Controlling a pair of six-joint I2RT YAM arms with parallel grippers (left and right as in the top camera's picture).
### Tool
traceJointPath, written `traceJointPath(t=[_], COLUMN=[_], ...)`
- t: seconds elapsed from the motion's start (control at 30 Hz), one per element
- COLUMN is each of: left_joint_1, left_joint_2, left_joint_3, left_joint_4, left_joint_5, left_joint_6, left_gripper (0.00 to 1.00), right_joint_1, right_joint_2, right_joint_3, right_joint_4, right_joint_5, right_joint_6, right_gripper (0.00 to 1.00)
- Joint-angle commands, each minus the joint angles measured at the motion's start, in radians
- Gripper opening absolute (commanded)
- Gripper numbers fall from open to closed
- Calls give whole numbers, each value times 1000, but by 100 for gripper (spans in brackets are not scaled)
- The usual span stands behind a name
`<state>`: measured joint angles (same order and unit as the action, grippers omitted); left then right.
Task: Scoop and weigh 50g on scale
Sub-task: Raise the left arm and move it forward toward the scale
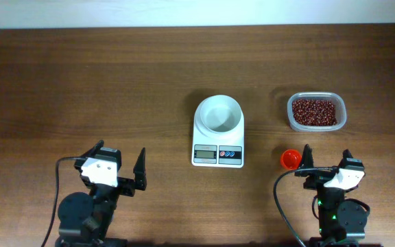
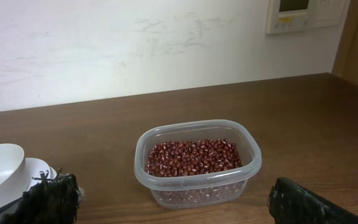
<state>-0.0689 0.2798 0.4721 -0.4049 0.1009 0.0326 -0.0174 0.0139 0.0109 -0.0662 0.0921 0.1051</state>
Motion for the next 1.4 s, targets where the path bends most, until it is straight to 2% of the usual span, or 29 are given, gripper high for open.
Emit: traceJointPath(t=[0.0,0.37,1.2,1.37], left_joint_1=[0,0,0,0], left_joint_2=[13,107,109,109], left_joint_3=[31,114,153,153], left_joint_4=[-3,-62,-62,-57], left_joint_5=[15,24,34,79], left_joint_6=[-23,-22,-22,-21], left_gripper=[99,99,99,99], right_joint_1=[-5,-5,-5,-5], right_joint_2=[-10,-10,-10,-10], right_joint_3=[-5,-5,-5,-5], right_joint_4=[-8,-8,-8,-8], right_joint_5=[-2,-2,-2,-2], right_joint_6=[3,3,3,3], right_gripper=[99,99,99,99])
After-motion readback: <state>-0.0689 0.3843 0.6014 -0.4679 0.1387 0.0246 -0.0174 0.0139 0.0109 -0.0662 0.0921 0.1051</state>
